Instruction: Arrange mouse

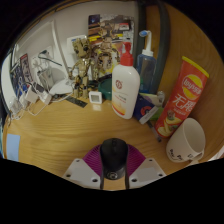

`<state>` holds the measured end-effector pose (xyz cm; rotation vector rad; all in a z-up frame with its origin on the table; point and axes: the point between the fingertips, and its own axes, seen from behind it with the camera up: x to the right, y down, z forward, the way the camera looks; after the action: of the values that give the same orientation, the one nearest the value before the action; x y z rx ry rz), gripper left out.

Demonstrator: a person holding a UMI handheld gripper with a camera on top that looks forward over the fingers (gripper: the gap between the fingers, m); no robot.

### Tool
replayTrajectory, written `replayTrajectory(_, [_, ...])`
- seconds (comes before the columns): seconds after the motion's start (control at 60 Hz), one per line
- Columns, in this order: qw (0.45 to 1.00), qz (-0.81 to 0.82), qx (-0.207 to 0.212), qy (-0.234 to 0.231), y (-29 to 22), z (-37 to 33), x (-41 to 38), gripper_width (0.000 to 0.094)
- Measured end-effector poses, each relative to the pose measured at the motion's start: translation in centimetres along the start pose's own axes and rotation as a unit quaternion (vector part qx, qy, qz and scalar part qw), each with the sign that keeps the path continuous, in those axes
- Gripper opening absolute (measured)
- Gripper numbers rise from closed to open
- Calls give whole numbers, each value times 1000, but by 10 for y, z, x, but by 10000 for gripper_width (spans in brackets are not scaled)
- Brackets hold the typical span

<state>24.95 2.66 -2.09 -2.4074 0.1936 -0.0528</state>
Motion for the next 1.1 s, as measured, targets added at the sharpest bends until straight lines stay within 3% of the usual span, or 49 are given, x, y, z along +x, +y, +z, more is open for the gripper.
replayTrajectory(0.133, [1000, 9, 5, 22, -13, -15, -7, 283])
replayTrajectory(0.317, [992, 23, 120, 27, -130, -114, -74, 282])
replayTrajectory(0.433, [984, 30, 173, -13, -185, -175, -160, 284])
replayTrajectory(0.533, [981, 17, 189, -43, -193, -202, -240, 282])
replayTrajectory(0.783, [984, -44, 125, -119, -88, -173, -434, 280])
replayTrajectory(1.1, [988, -100, 17, -118, 55, -100, -507, 281])
